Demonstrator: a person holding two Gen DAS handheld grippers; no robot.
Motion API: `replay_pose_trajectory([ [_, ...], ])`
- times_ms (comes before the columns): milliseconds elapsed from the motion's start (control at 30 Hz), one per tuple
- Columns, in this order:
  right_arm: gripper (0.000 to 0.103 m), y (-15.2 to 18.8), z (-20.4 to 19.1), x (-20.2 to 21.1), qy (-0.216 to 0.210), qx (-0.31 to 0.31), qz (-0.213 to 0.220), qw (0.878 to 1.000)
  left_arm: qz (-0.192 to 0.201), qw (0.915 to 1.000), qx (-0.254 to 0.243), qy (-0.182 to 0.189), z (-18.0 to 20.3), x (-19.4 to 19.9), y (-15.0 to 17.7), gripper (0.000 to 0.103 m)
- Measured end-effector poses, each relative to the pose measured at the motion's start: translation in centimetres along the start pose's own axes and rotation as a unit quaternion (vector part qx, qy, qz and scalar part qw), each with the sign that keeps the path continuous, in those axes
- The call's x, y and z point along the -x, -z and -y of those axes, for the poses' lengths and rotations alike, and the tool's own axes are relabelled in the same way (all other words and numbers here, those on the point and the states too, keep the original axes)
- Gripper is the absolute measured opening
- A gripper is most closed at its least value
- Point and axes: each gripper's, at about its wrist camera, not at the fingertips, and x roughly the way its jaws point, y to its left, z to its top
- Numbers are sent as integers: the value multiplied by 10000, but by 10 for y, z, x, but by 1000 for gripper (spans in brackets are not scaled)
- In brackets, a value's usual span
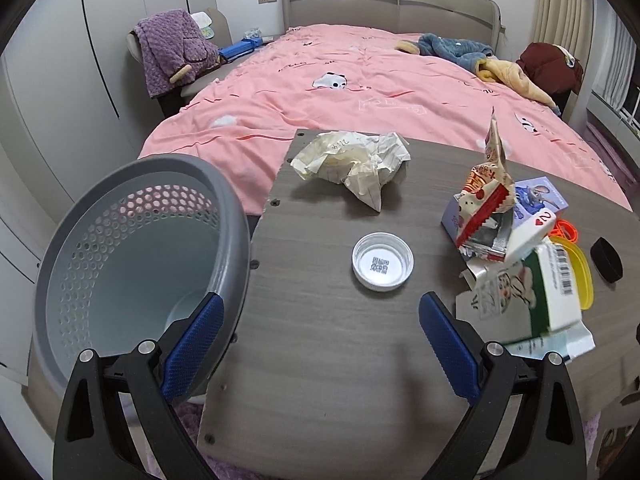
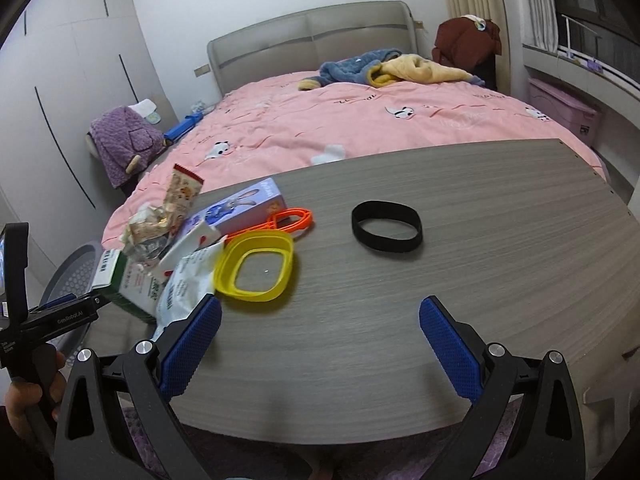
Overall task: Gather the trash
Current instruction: 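Move the left tool to the white bottle cap and close on it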
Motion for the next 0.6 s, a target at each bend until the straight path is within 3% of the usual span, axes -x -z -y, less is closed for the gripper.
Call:
replay_pose_trajectory([
  [233, 98, -4, 11, -10, 139, -146, -88, 9998, -257, 9996, -40, 87, 4, -26, -6, 94],
  [600, 98, -6, 15, -17, 169, -166, -172, 9996, -234, 9996, -66, 116, 4, -43, -13, 93],
])
